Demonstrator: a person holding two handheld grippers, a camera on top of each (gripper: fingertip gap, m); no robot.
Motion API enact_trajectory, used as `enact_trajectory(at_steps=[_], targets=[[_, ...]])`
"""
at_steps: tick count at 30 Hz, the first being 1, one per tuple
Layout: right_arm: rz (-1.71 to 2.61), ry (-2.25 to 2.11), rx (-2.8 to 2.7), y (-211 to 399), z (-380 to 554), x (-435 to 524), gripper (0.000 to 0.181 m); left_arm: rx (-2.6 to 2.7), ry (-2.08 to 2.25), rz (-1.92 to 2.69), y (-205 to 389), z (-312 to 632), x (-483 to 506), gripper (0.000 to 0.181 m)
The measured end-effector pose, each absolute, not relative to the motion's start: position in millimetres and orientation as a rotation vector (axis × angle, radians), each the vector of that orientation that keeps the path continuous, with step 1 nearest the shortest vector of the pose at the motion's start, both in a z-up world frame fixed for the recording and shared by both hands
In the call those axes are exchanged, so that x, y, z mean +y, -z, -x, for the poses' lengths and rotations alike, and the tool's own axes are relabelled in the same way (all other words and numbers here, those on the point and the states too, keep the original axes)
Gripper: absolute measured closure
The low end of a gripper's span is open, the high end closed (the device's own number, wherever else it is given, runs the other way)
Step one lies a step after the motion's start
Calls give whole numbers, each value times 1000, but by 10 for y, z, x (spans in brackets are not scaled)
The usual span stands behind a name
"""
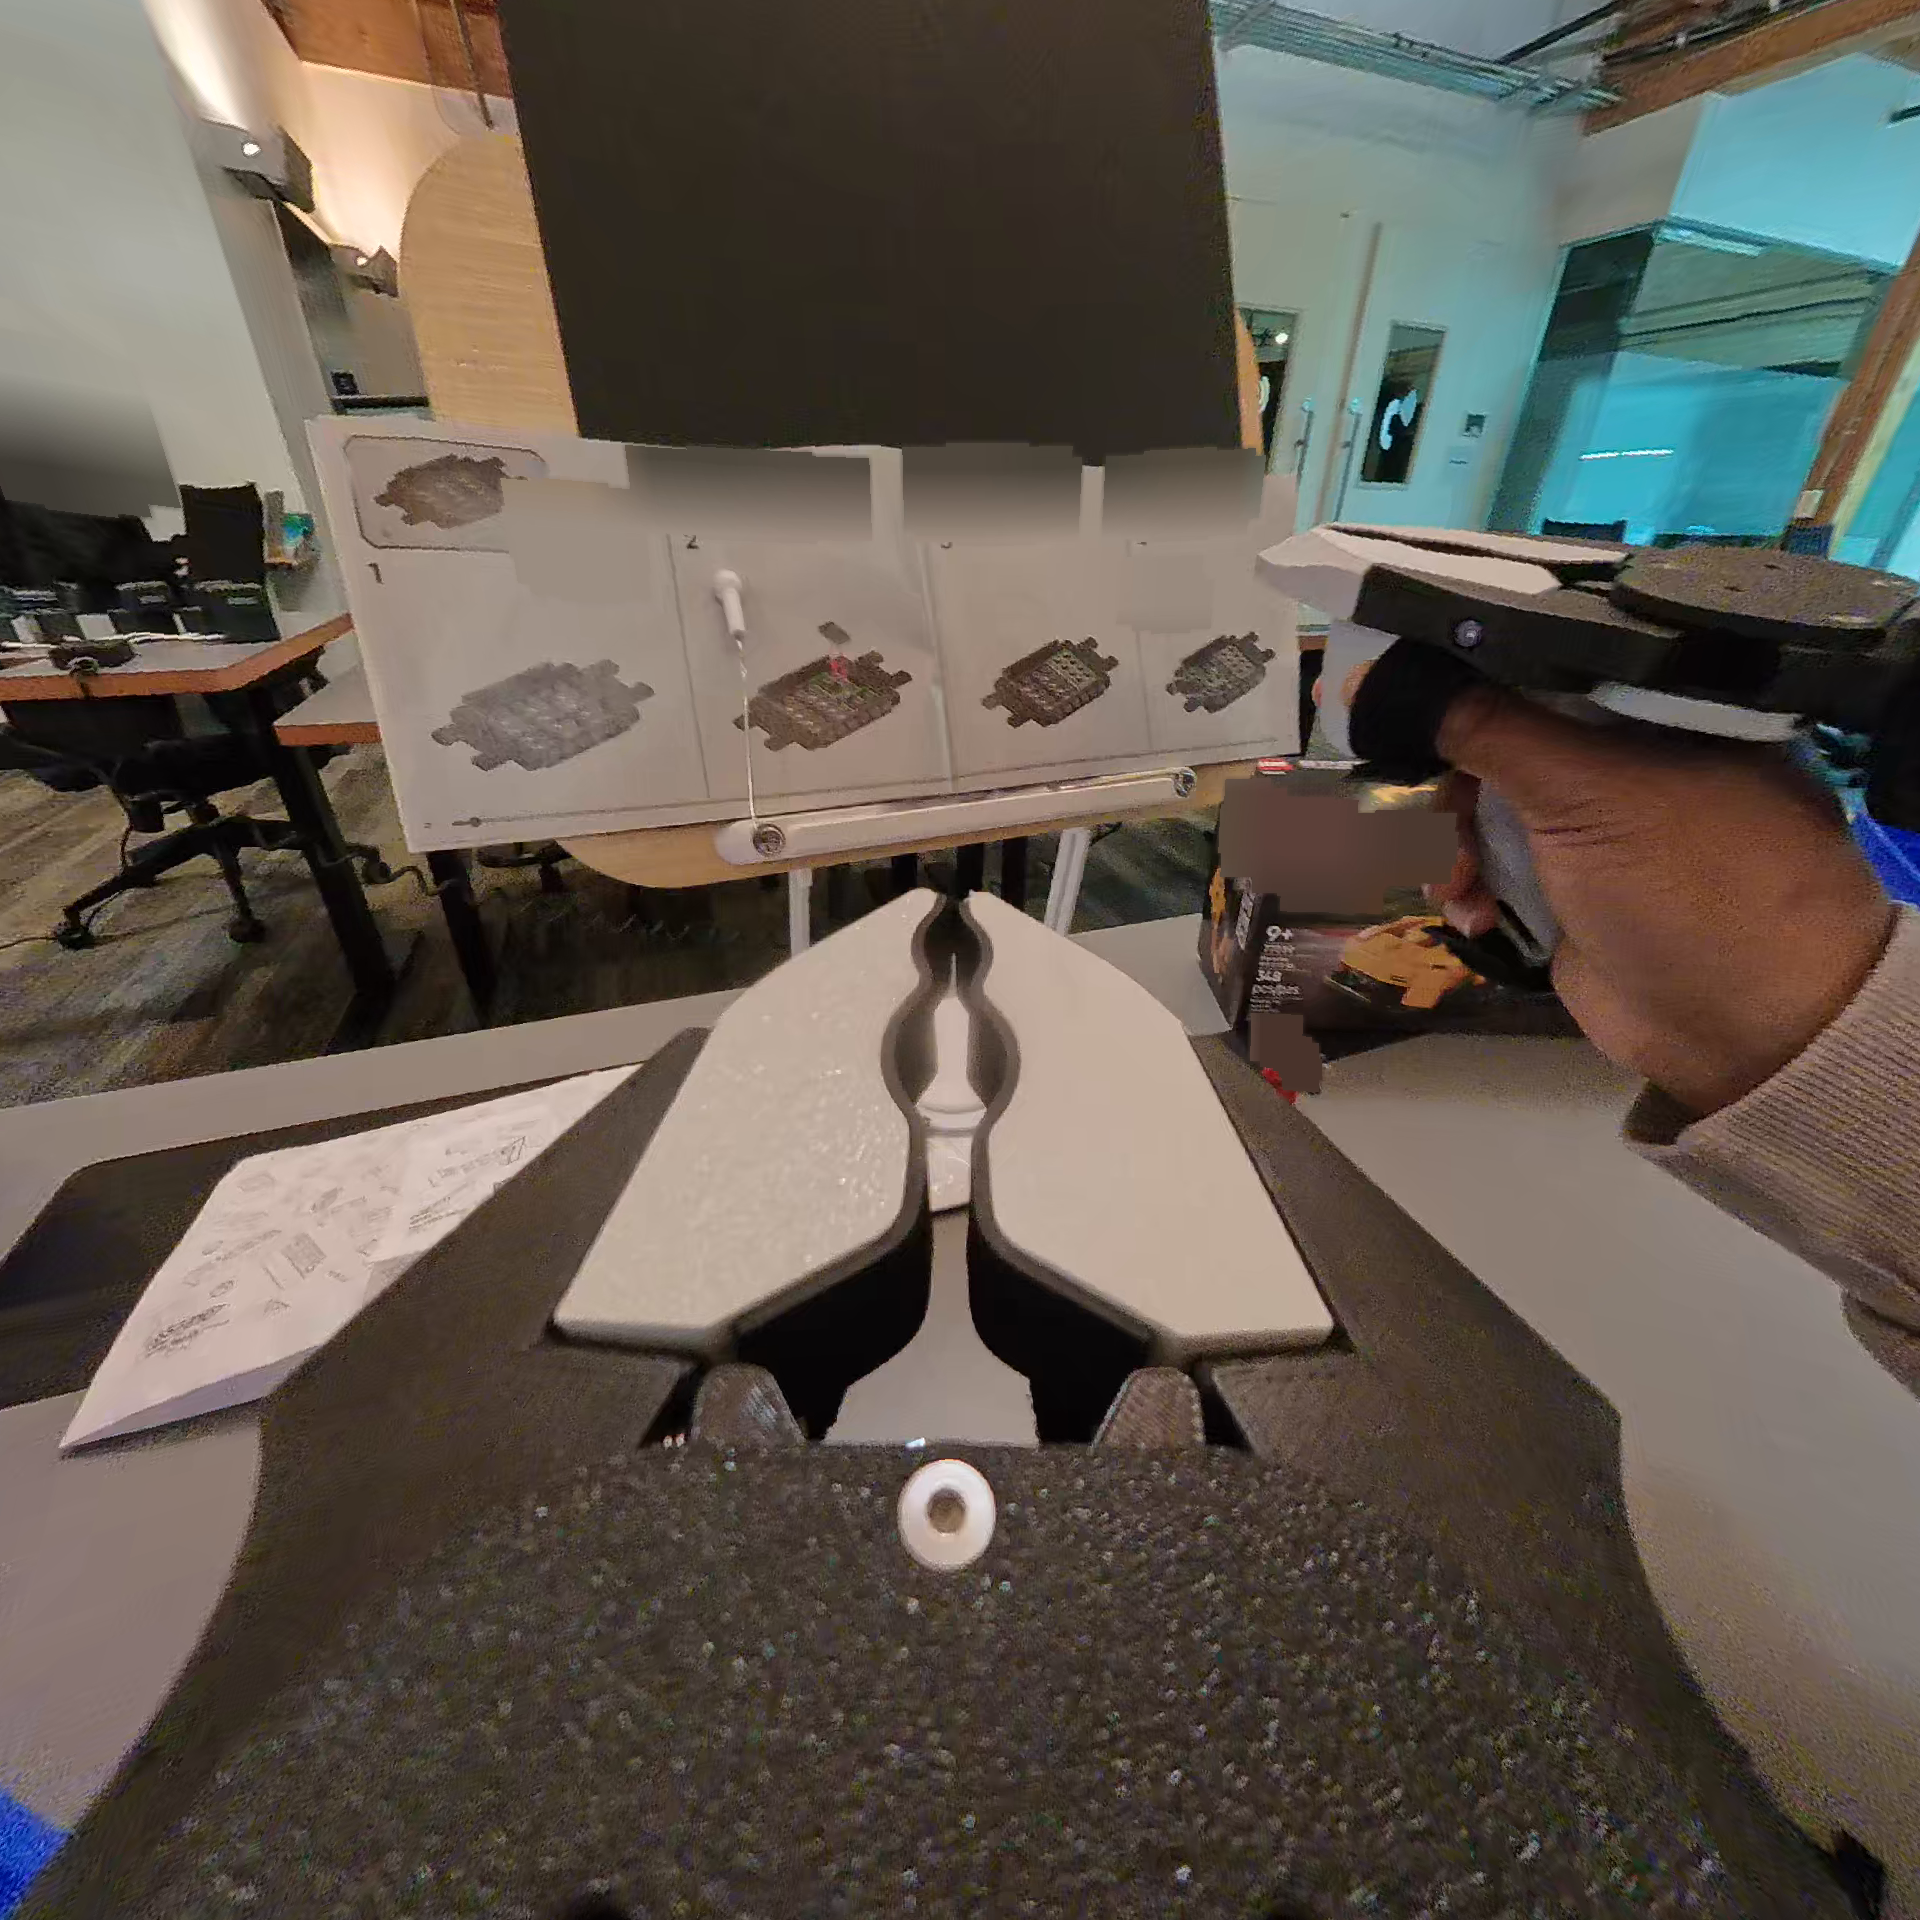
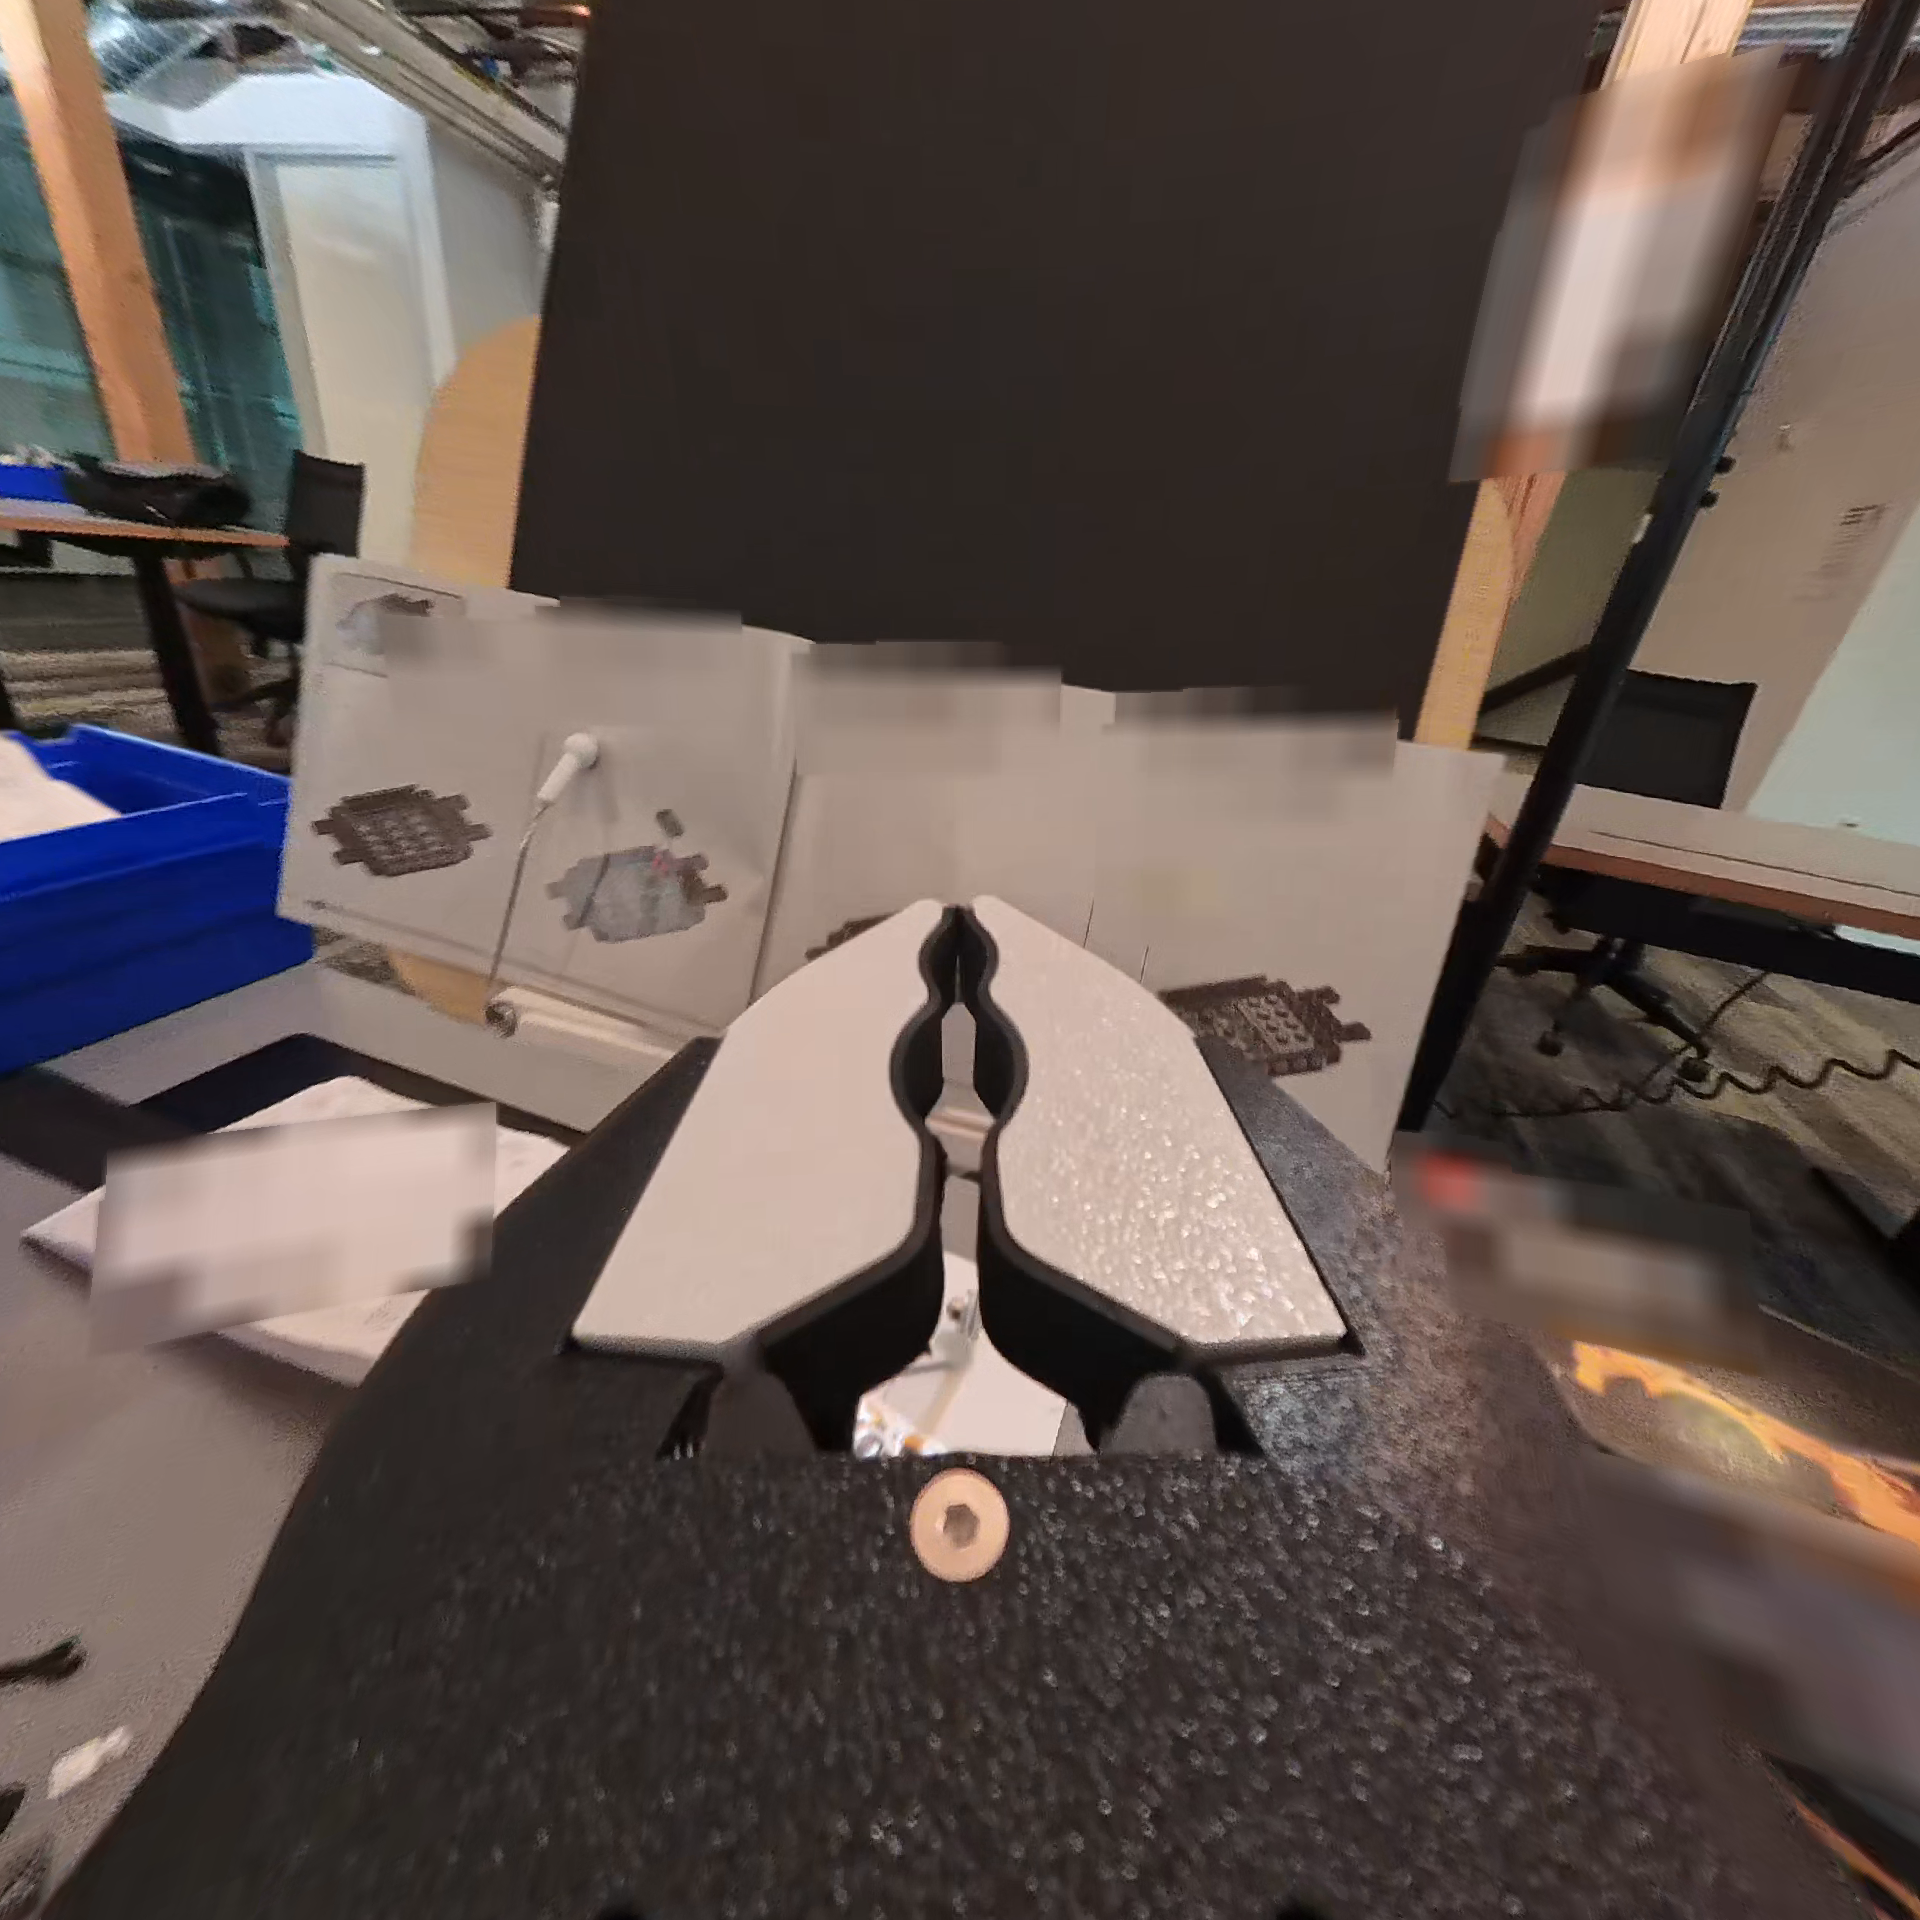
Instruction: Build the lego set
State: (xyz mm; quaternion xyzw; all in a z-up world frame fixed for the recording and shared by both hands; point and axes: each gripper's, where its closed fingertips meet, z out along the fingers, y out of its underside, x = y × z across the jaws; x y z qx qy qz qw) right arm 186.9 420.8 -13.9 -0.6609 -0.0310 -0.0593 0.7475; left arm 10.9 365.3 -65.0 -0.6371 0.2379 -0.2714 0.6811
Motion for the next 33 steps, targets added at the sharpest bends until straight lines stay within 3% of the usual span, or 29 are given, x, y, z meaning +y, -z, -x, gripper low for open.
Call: enact_trajectory(at_steps=[14, 30, 33], targets=[[1490, 173, -81, -1, -1681, 5063, 181, 565, 513, 1479, 926, -22, 3852, 181], [1432, 167, -204, 32, -1757, 5123, 175, 596, 548, 1491, 1016, -75, 3846, 181], [1394, 189, -185, 4, -1782, 5073, 181, 603, 555, 1489, 1013, -93, 3830, 181]])
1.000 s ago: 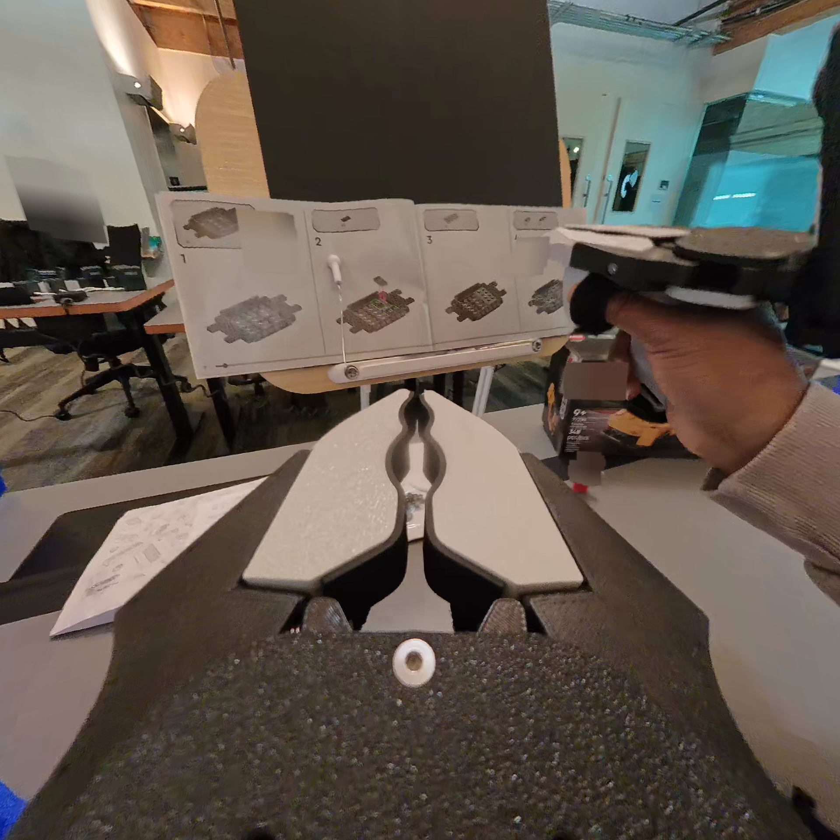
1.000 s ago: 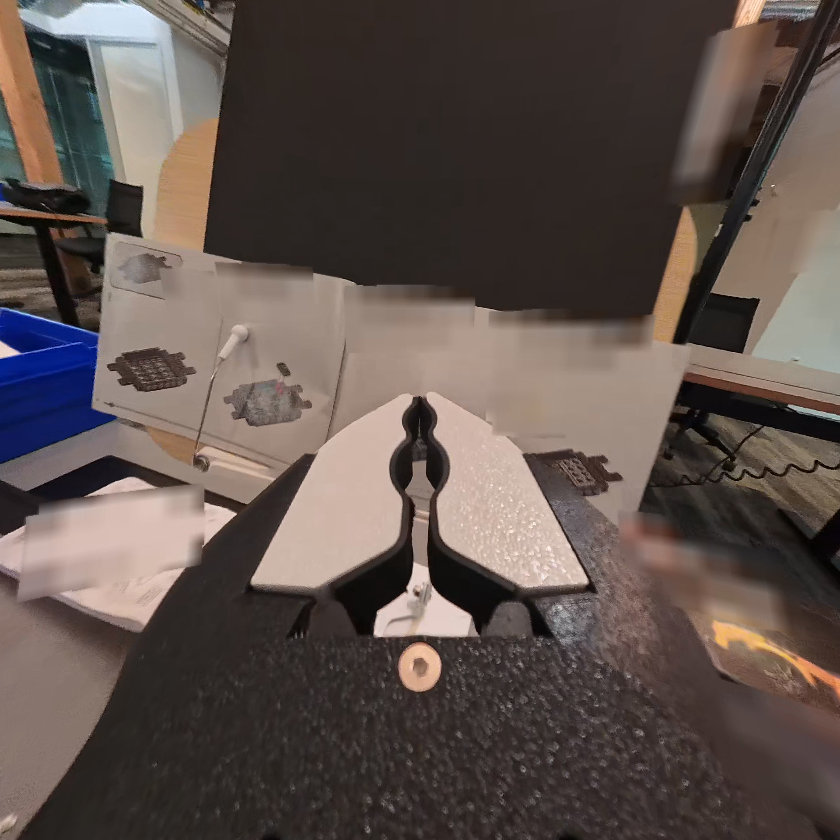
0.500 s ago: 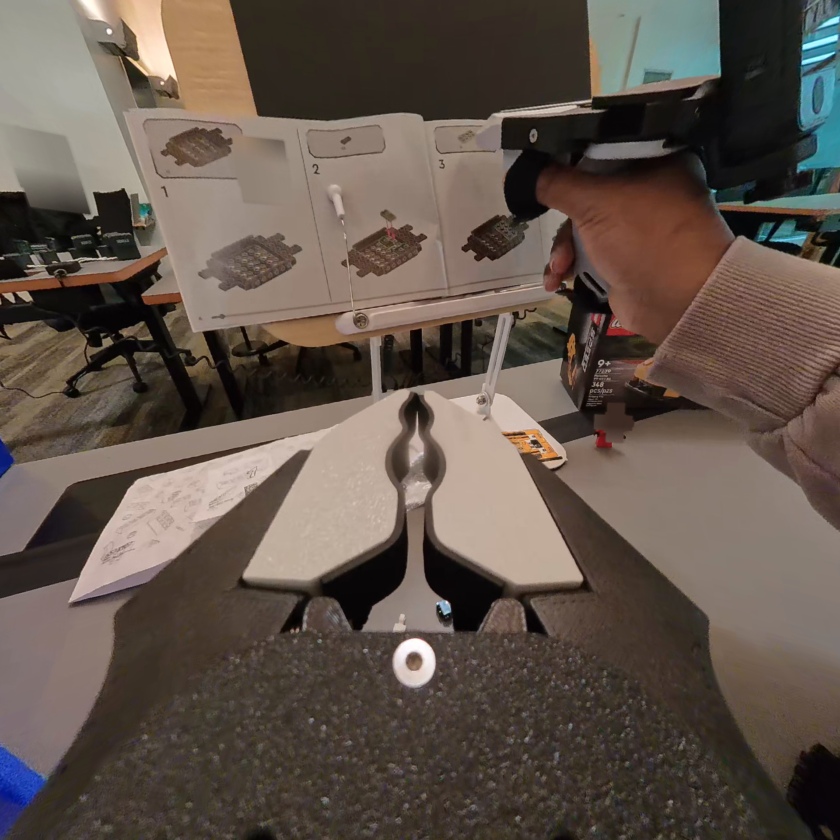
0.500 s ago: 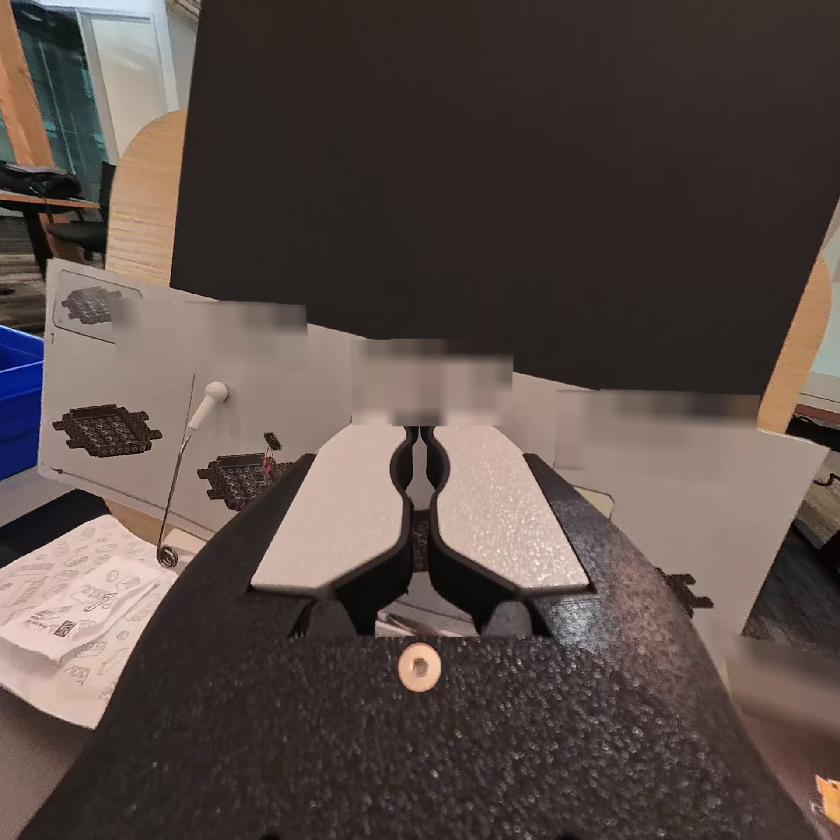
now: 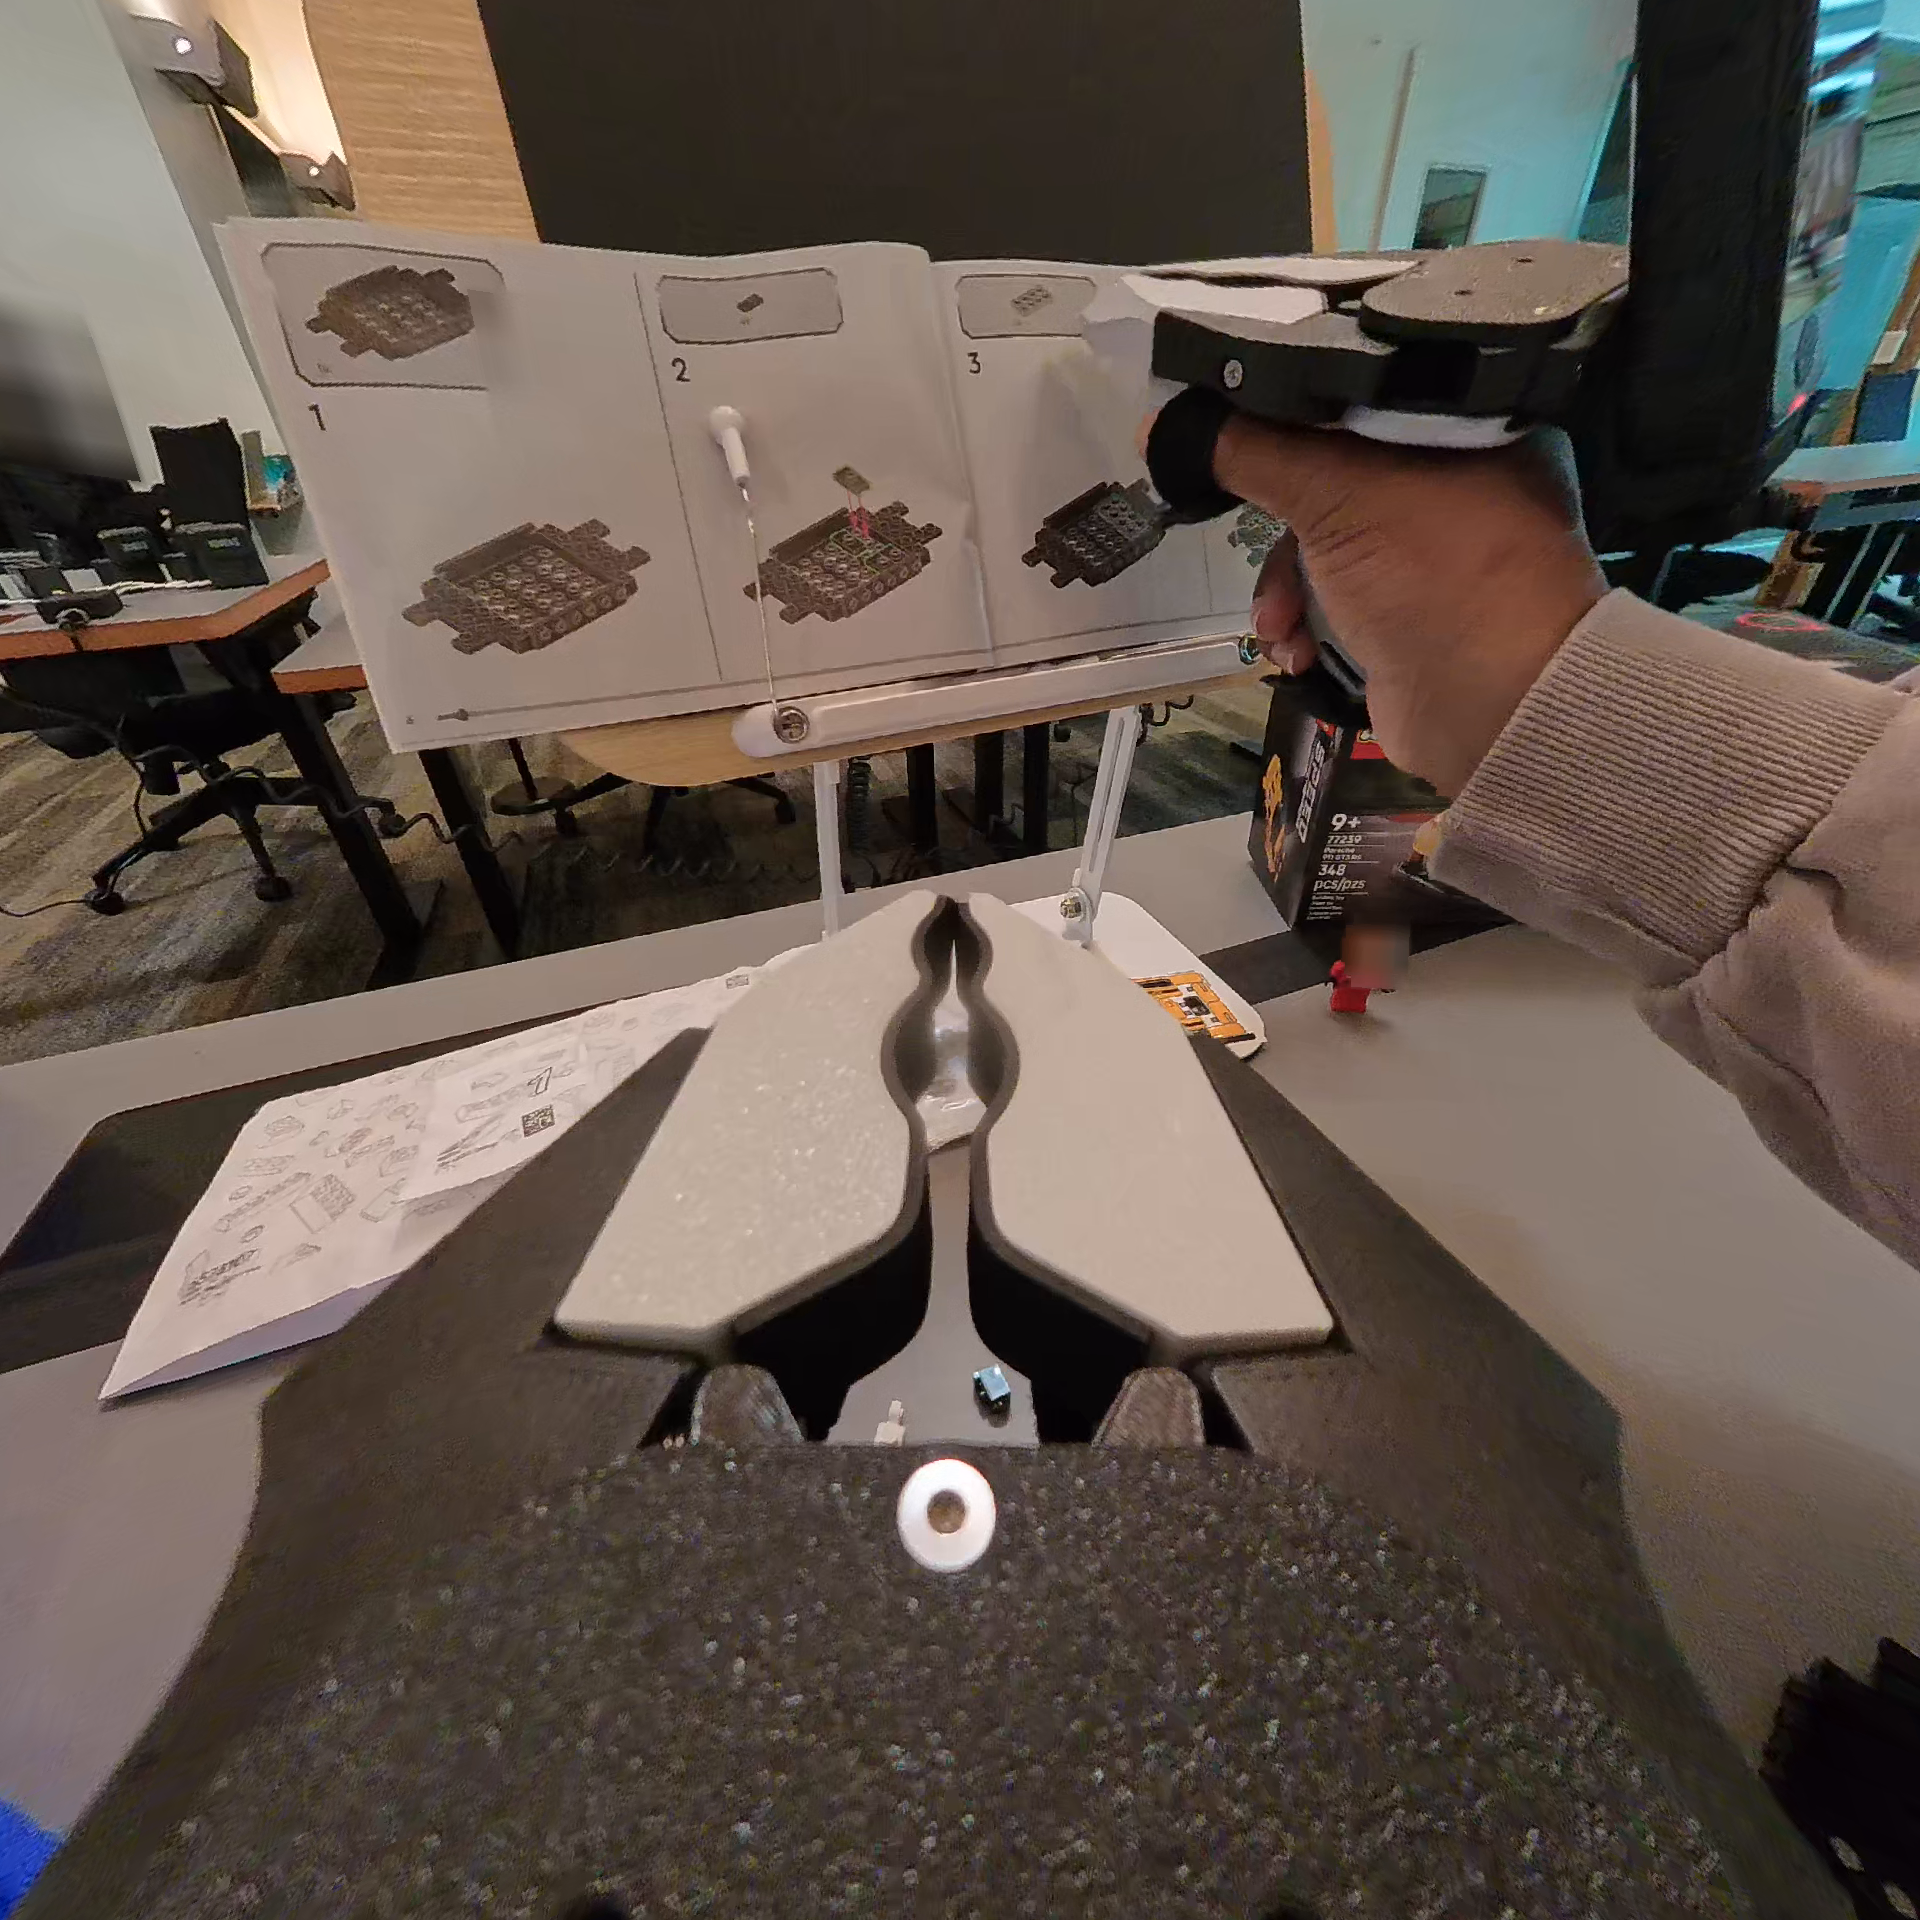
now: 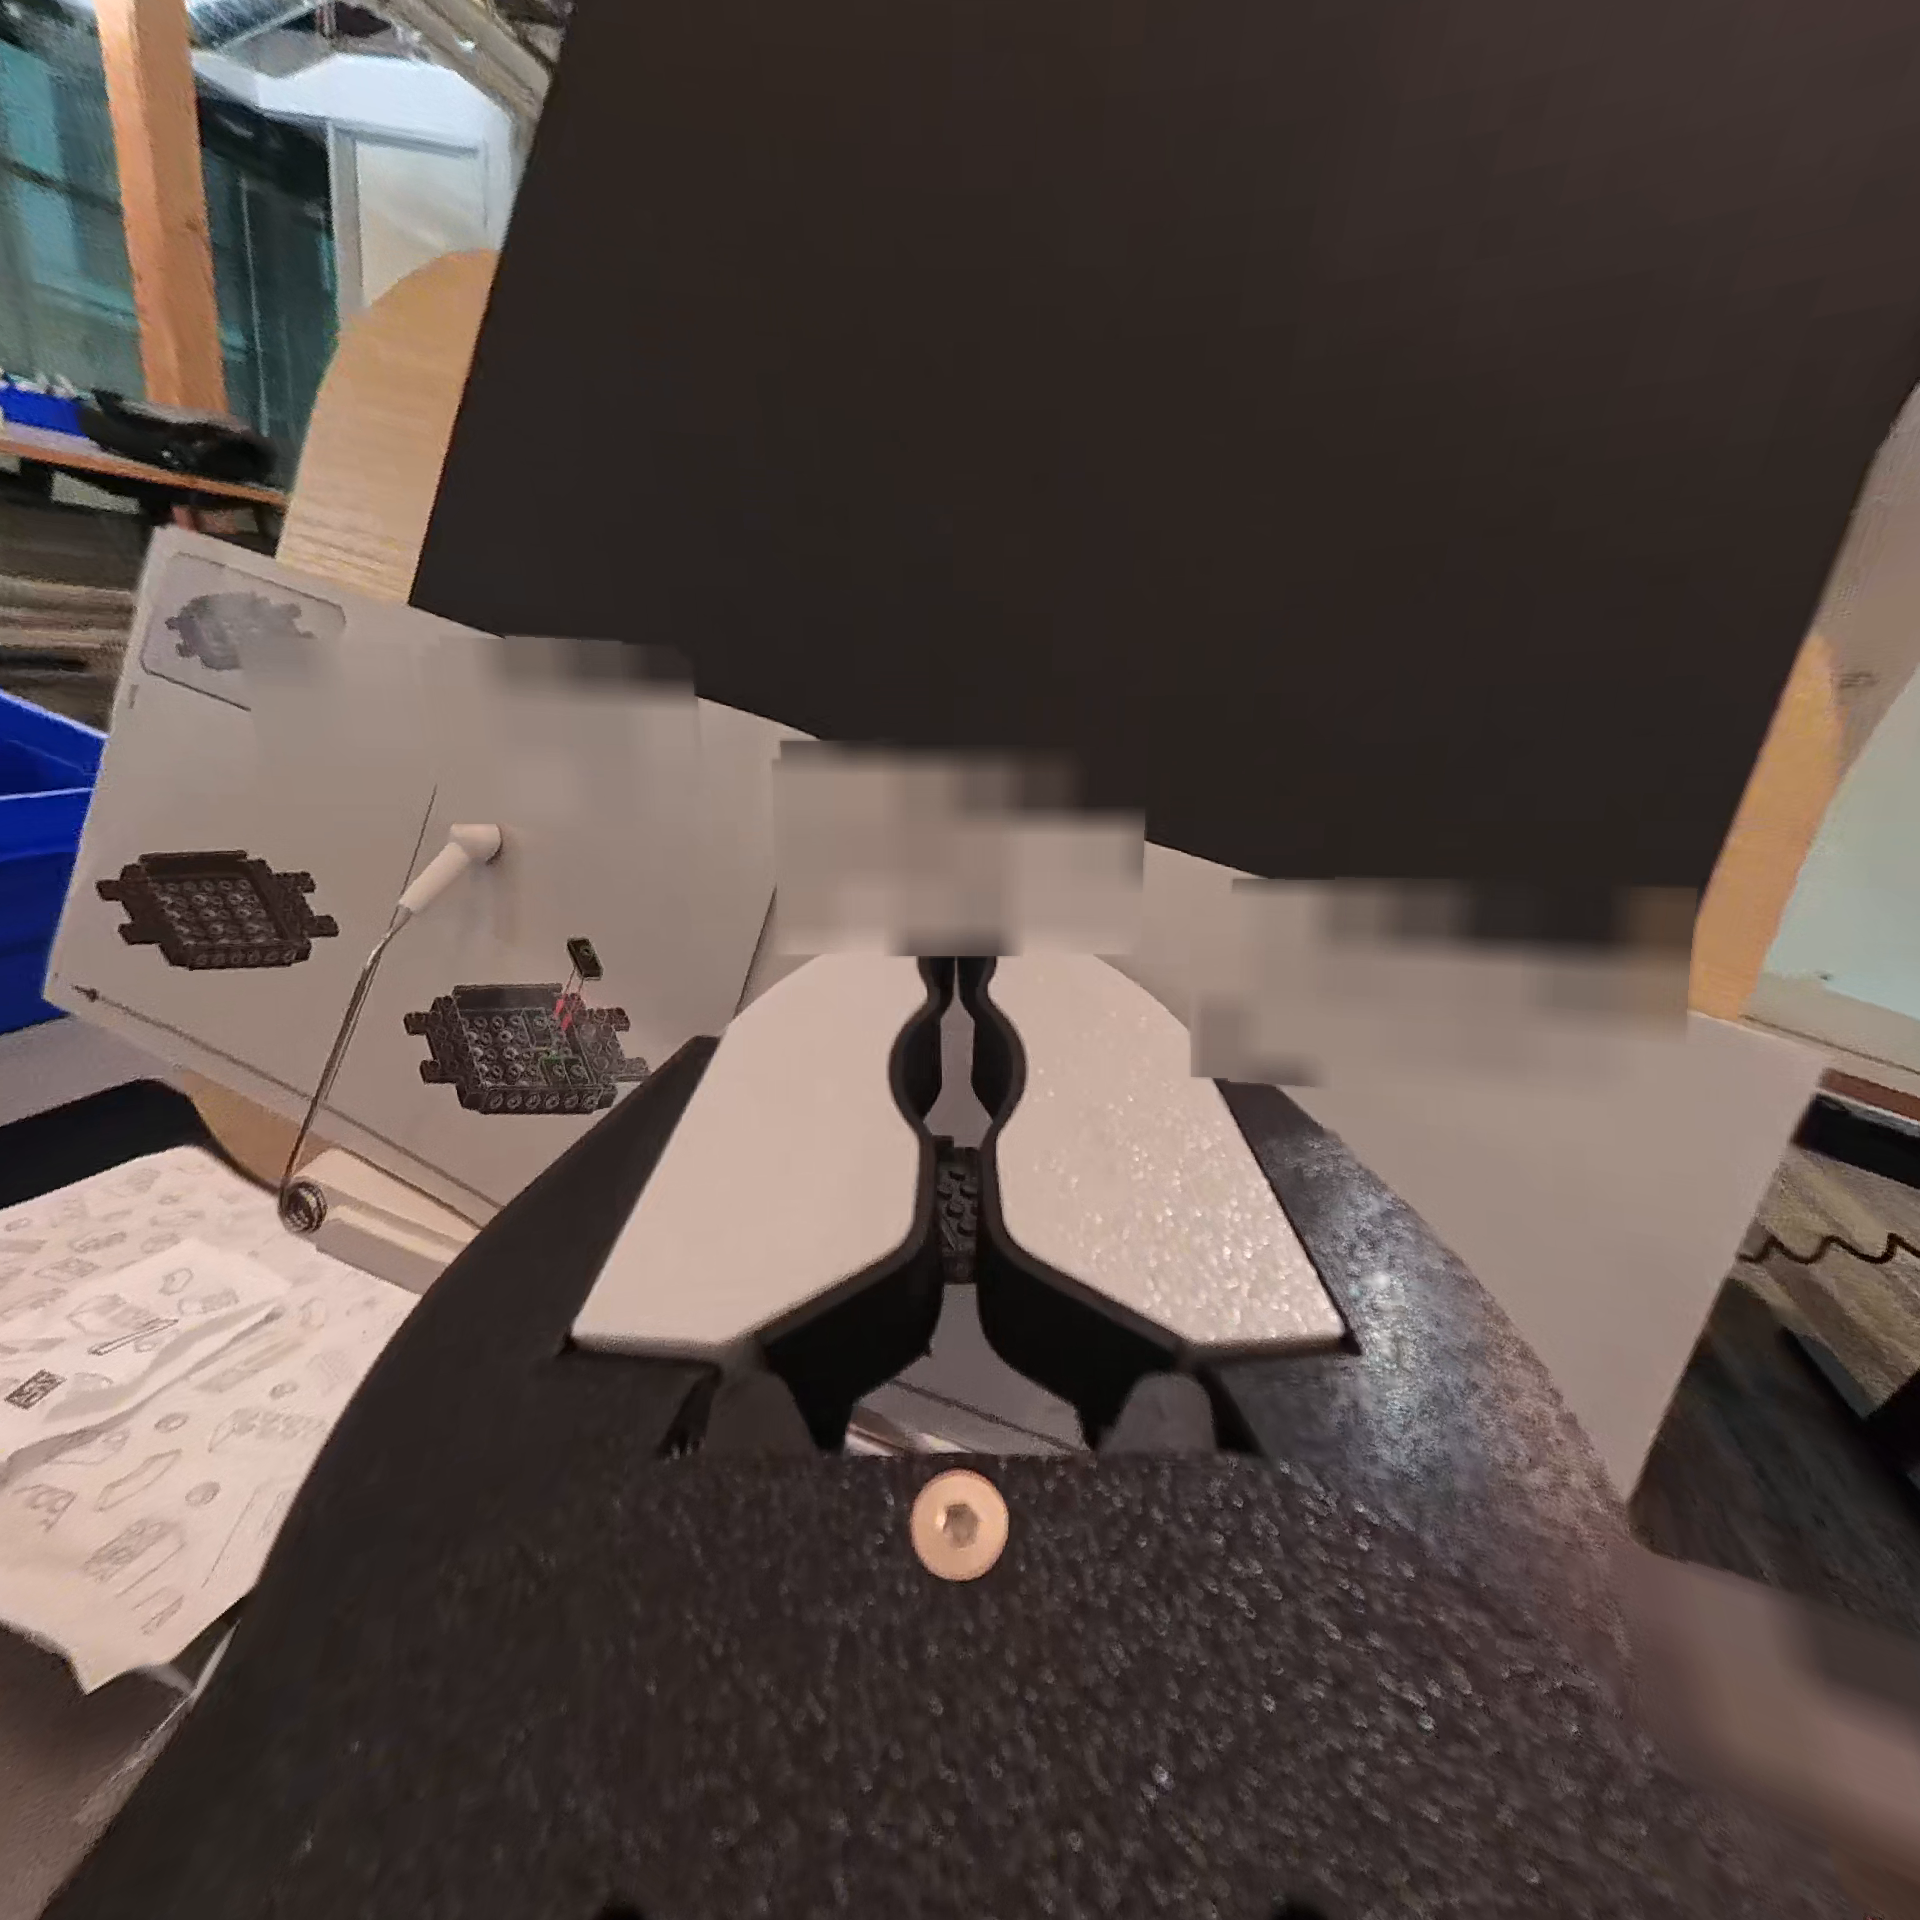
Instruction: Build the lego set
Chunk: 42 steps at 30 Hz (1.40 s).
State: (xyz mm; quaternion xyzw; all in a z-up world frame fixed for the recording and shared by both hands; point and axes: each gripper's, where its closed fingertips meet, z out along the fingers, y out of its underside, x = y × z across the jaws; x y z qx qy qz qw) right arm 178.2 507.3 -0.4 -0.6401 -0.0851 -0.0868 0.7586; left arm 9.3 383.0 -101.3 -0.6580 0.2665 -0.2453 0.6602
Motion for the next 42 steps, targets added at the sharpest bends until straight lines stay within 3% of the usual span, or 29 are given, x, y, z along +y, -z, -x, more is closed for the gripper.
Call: enact_trajectory(at_steps=[19, 33, 42], targets=[[1363, 155, -216, -34, -1751, 4862, 181, 627, 557, 1461, 960, -131, 3764, 181], [1510, 160, -194, 629, -1896, 4657, 181, 706, 508, 1418, 936, -270, 3601, 181], [1485, 16, -289, 621, -1693, 4033, 181, 702, 587, 1479, 1040, -288, 3617, 181]])
